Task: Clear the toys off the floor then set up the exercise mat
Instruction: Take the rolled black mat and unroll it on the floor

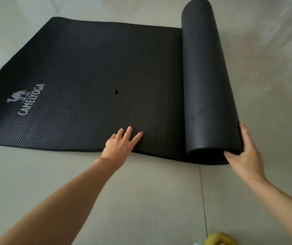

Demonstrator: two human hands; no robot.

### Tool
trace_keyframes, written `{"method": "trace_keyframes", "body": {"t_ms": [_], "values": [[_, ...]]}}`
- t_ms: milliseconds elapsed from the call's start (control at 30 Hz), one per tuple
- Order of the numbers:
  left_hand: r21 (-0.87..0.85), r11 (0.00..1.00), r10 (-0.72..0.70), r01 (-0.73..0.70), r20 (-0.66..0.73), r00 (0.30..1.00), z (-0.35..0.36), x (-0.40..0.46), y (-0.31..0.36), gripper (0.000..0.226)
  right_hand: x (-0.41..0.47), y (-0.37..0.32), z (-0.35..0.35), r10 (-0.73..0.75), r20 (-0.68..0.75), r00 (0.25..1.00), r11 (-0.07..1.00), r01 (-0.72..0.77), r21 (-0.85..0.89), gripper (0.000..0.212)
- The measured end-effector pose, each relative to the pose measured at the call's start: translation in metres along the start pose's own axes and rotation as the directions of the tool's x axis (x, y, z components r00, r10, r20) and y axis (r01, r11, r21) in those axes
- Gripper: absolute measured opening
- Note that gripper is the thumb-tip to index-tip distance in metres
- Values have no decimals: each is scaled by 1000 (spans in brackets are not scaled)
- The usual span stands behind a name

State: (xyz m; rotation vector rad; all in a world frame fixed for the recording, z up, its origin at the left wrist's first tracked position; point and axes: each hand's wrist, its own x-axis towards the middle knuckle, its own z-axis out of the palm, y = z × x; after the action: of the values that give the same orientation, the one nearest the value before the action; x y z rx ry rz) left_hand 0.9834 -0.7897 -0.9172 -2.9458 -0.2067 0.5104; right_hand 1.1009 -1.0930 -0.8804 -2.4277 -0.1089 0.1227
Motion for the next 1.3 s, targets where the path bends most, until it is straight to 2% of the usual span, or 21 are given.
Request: {"method": "trace_keyframes", "body": {"t_ms": [267, 400, 500, 567, 700, 767, 800, 867, 900, 967, 1033, 1100, 1133, 1233, 1267, 1300], "values": [[-3, 992, -123, 123, 1, 992, 16, -43, -77, 82, -18, -52, 50, -144, 152, 978, 989, 135, 65, 96], [50, 990, -123, 128, -98, 988, 19, -58, -112, 93, -32, -68, 73, -168, 182, 969, 981, 146, 129, 96], [72, 981, -166, 178, -147, 975, 28, -65, -134, 90, -41, -78, 89, -204, 195, 959, 971, 173, 165, 98], [-37, 981, -193, 190, -125, 973, 30, -65, -139, 83, -46, -82, 96, -208, 207, 956, 965, 165, 206, 98], [-218, 928, -262, 301, 188, 946, 34, -54, -136, 79, -48, -81, 101, -197, 218, 956, 964, 148, 221, 98], [-365, 860, -258, 358, 295, 920, 26, -41, -130, 74, -46, -76, 100, -167, 230, 959, 964, 111, 241, 98], [-491, 787, -255, 373, 293, 922, 19, -34, -126, 70, -45, -74, 100, -155, 234, 960, 963, 93, 253, 98], [-785, 527, -278, 326, 203, 939, 1, -19, -113, 64, -45, -71, 98, -141, 240, 960, 958, 71, 276, 97], [-881, 386, -290, 274, 166, 943, -10, -9, -101, 62, -45, -70, 97, -141, 244, 959, 956, 68, 287, 97], [-957, 197, -276, 212, 154, 949, -33, 11, -73, 54, -46, -69, 97, -161, 250, 955, 953, 84, 292, 96], [-979, 82, -272, 188, 160, 949, -50, 29, -40, 50, -45, -68, 98, -178, 261, 949, 954, 101, 282, 95], [-987, 24, -311, 160, 145, 939, -63, 43, -13, 46, -43, -66, 92, -185, 306, 934, 952, 94, 290, 95], [-989, 25, -338, 146, 129, 932, -69, 48, -2, 44, -39, -63, 85, -175, 361, 916, 951, 62, 304, 95], [-992, 94, -380, 83, 42, 924, -75, 53, 17, 41, -25, -47, 61, -136, 587, 798, 970, -14, 244, 92], [-990, 131, -369, 59, 6, 929, -76, 53, 22, 41, -20, -41, 54, -127, 594, 794, 978, 2, 207, 87], [-985, 168, -341, 34, -26, 940, -79, 54, 30, 42, -13, -34, 47, -114, 544, 831, 984, 17, 179, 81]]}}
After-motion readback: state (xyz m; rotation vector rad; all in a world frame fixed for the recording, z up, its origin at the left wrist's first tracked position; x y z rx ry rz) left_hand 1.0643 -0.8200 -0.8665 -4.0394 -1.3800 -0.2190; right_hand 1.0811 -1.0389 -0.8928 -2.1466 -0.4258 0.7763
